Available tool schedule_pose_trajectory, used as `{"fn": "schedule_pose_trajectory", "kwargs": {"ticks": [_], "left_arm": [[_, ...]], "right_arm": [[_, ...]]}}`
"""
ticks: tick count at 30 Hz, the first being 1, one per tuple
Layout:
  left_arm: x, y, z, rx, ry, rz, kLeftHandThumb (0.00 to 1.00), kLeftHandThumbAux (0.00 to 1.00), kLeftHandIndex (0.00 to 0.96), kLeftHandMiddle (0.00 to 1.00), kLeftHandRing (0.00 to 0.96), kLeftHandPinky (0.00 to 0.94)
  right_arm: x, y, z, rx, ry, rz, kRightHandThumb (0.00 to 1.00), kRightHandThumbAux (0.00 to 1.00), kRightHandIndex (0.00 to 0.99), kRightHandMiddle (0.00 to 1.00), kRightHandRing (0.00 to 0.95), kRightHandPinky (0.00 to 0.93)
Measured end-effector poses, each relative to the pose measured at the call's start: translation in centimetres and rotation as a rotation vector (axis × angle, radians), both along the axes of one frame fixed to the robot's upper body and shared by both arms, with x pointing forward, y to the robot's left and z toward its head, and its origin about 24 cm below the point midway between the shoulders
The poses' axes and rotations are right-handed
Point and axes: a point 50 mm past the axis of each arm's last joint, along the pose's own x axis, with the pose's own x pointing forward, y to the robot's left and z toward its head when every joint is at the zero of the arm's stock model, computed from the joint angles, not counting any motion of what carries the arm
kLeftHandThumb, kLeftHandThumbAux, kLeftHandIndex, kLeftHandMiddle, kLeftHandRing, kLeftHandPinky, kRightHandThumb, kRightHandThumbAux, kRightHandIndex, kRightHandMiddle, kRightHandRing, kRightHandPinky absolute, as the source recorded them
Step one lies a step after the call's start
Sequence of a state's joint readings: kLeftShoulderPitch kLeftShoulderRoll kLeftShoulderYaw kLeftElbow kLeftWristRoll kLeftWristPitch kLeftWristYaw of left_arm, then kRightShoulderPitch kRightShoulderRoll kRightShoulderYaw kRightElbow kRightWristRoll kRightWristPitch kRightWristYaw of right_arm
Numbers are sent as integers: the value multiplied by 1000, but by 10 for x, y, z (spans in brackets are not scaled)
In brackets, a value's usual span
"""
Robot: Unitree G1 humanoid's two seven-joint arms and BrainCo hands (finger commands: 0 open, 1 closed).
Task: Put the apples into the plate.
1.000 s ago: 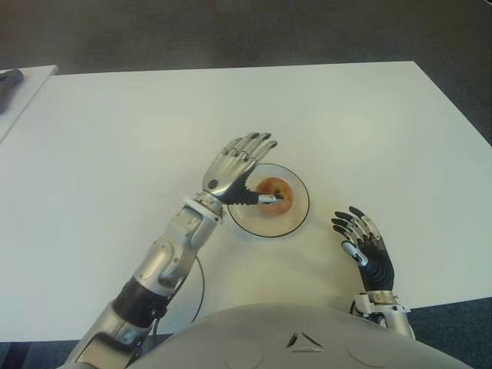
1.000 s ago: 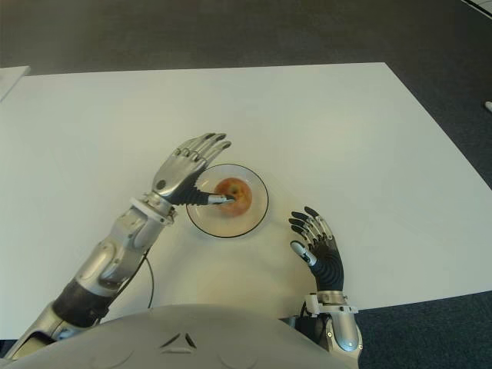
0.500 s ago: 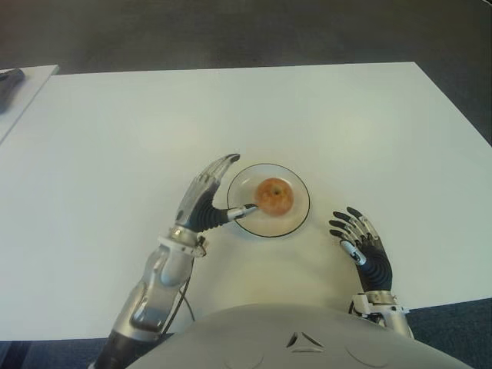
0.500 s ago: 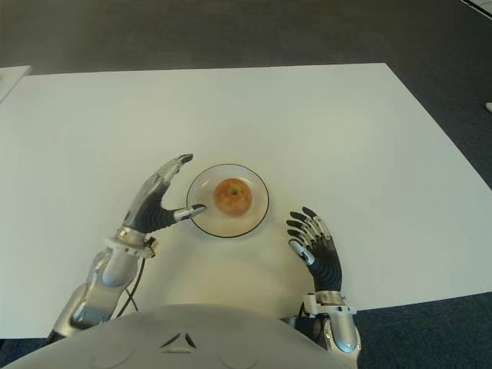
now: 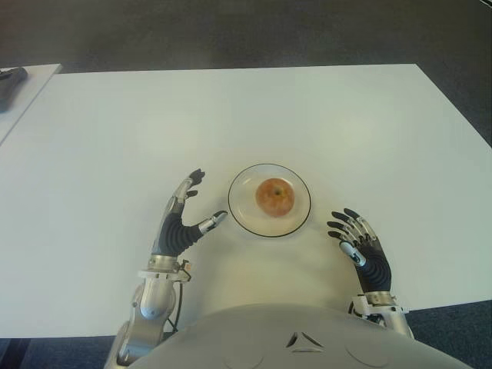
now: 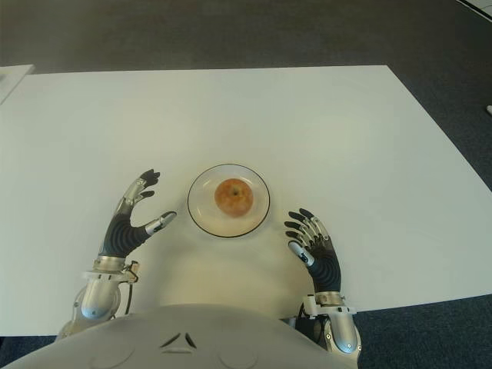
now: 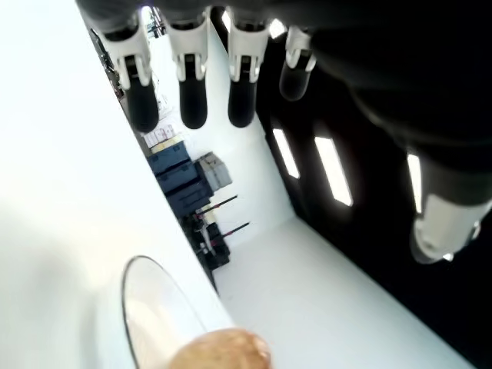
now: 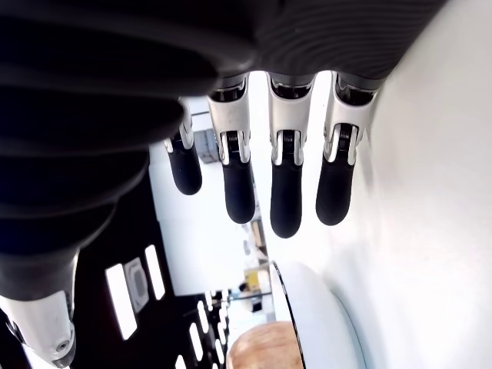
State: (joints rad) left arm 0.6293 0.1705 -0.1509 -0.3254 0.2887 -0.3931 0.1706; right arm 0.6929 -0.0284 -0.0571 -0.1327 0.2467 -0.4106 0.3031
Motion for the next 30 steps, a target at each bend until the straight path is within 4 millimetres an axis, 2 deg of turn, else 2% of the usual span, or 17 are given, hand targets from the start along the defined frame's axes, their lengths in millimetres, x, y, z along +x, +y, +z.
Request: {"fn": "schedule_pose_trajectory", "kwargs": {"ticks": [8,14,21,30], "left_arm": [[-22,13,-18,-61,39,85,176,538,119,166,187,254],[-36,14,-27,-99,70,142,139,541,112,186,212,281],[-52,13,-51,-170,144,208,89,511,126,229,246,293],[-58,0,-50,-242,150,243,73,471,144,227,242,281]], "right_arm": [[0,0,0,-11,-4,5,458,633,173,262,276,290],[-1,-1,0,-14,-1,7,468,632,172,264,273,280],[-1,-1,0,-16,-6,8,470,637,174,264,269,275],[-1,-1,0,-20,-7,16,470,630,175,264,266,278]]}}
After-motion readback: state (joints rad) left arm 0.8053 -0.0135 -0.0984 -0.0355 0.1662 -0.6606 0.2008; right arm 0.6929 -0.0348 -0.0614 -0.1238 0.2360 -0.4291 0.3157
